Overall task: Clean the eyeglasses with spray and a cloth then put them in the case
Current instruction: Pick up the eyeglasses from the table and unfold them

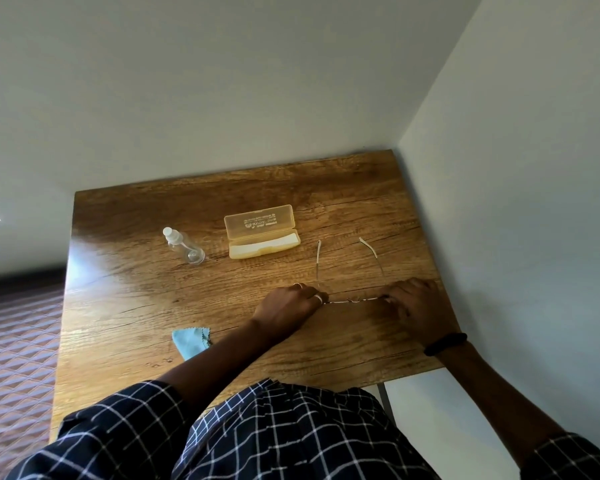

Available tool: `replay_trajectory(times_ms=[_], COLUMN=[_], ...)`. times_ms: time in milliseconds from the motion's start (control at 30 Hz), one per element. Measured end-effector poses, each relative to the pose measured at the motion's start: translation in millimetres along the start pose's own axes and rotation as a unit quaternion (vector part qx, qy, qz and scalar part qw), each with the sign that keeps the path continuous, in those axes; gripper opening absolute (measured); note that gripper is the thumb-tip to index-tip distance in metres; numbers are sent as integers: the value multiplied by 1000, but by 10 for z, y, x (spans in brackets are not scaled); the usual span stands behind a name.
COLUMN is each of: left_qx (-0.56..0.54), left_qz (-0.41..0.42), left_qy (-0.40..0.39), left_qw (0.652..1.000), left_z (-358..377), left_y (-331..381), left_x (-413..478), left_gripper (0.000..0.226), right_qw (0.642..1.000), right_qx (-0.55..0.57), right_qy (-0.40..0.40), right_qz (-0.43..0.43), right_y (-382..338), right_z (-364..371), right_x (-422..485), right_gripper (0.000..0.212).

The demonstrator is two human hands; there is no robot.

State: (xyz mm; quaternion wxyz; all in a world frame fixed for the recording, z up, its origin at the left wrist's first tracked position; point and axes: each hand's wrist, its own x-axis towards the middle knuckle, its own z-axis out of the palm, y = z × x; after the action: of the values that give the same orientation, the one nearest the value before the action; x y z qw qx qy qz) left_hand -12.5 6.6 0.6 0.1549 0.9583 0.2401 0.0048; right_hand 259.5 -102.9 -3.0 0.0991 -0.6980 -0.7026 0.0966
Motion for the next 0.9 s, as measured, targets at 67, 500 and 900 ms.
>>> replay_trajectory(times_ms=[67,500,900], left_qx=[5,38,120], left_qz=[13,-4,16], left_qy=[5,117,262], left_qw=[1000,992,957], left_z=[-36,-270,-1232], left_y=[-25,-251,-730], left_x=[-36,-89,11], left_gripper=[46,50,32], right_qw=[1000,991,949], right_qx=[-3,-13,-30], right_qy=[7,106,261], right_qz=[-13,-77,-175], right_y=[-6,-91,-376], right_z=[-28,-194,-989], right_x=[8,388,1220], right_gripper=[34,25,25])
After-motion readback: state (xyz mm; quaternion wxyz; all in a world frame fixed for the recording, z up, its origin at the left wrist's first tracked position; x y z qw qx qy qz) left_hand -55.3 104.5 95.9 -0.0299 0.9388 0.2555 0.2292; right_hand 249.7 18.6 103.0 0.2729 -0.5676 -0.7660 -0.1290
